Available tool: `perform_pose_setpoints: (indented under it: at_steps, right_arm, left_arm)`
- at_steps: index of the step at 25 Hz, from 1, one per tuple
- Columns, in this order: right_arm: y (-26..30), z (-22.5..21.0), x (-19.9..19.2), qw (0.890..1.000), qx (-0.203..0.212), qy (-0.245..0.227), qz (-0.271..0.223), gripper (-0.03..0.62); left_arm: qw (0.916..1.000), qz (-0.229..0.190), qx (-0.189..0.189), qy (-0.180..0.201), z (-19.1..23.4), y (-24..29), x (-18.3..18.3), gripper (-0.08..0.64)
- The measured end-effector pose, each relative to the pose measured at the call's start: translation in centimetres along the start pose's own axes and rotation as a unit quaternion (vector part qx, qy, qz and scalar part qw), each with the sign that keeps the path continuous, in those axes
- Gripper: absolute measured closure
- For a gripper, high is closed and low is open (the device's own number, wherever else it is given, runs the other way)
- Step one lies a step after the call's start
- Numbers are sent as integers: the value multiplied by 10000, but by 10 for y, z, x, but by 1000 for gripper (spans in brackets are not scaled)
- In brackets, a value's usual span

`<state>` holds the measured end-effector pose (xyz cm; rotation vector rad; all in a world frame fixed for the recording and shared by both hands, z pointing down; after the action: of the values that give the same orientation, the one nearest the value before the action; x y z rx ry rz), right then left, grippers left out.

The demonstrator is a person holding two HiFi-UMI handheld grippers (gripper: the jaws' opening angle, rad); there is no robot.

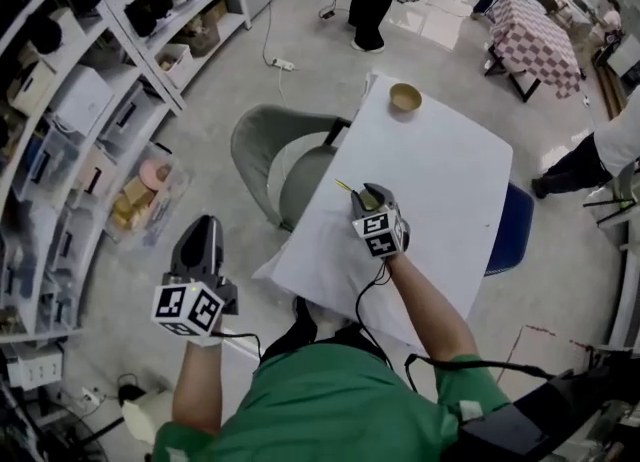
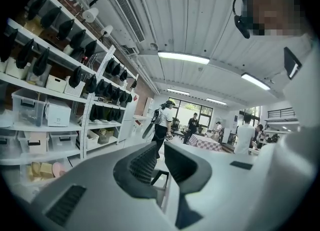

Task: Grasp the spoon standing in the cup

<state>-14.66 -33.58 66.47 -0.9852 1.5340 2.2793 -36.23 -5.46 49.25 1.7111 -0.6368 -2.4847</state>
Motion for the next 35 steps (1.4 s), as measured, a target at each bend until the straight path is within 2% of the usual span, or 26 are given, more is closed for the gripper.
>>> perform_pose_setpoints:
  at_steps: [4,9,14,17,25,31,35]
  right_arm:
    - [19,20,-4,9995,253,-124,135,423]
    - [39,33,-5,9979,232,-326,505,422]
    - [49,38,0,9970,112,-443,621,497]
    - [47,38,1,9973,79,-397,617,520]
    - [14,16,7,9996,64,283,45,551]
    - [-20,-7,-2,9951,115,959,-195,566]
    - [-46,-23,-9,9891,119,1371,-520,566]
  left_arm:
    - [9998,105,150,-121,18,-3,-15,500]
    - [9992,159,308,-198,30,-12,-23,500]
    - [9982,218,485,-285,46,-19,-28,500]
    - [9977,246,504,-388,52,-18,-29,500]
    - [9989,305,90,-332,33,8,-22,500]
    - [9988,367,-263,-172,1,29,-14,500]
    - [9980,401,-485,-76,-23,39,-14,500]
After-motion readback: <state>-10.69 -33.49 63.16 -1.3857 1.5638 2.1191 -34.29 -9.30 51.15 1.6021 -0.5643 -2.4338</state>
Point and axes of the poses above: the fingertips, and each gripper's own axes: y forward along the fingers, z to its left, x out of its top, the point moved 6 cm from there along -y, backward along the fingers, and after that the axes turned 14 degrees about z, right-handed, at the moved point
